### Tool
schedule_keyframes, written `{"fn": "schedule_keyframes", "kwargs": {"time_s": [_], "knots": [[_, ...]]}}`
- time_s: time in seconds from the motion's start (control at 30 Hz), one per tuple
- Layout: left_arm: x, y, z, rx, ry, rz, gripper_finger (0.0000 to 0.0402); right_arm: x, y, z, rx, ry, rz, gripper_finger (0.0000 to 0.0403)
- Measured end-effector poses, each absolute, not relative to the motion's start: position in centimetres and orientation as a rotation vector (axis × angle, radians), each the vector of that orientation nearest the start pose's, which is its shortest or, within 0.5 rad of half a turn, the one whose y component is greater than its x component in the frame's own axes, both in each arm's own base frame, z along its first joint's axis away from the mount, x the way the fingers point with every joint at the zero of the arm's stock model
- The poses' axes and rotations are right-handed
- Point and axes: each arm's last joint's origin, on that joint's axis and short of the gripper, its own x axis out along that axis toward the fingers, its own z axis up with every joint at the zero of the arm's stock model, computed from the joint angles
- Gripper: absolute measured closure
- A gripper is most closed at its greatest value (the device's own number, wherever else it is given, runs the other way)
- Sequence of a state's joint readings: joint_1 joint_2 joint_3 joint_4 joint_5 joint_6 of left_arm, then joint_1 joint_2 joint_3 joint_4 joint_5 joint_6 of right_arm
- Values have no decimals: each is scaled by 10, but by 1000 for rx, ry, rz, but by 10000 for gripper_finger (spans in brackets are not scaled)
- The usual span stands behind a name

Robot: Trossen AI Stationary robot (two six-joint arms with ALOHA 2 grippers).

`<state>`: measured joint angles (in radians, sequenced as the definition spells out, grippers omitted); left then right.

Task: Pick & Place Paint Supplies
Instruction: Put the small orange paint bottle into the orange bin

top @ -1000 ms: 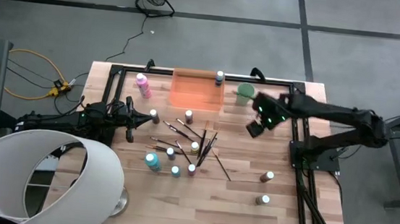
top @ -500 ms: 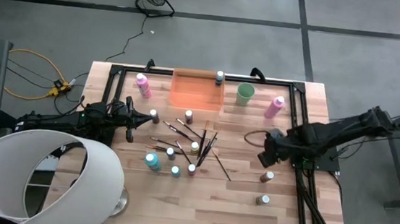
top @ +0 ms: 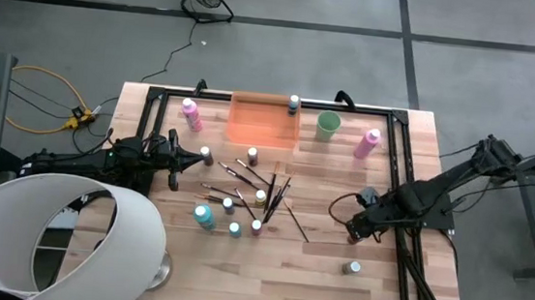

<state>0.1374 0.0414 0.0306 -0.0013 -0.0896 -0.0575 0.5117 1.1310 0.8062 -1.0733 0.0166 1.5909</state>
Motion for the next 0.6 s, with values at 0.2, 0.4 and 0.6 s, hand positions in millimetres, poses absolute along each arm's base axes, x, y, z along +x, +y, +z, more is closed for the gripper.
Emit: {"fn": "schedule_keyframes", "kwargs": {"time_s": [0.2,0.4,0.6], "knots": [[97,16,171,-58,6,227,402,161,97,219,942,1312,-669,151],[97,16,170,-58,6,227,402,163,102,214,915,1336,-677,151],[97,16,170,-58,6,228,402,162,105,213,909,1343,-673,153]]}}
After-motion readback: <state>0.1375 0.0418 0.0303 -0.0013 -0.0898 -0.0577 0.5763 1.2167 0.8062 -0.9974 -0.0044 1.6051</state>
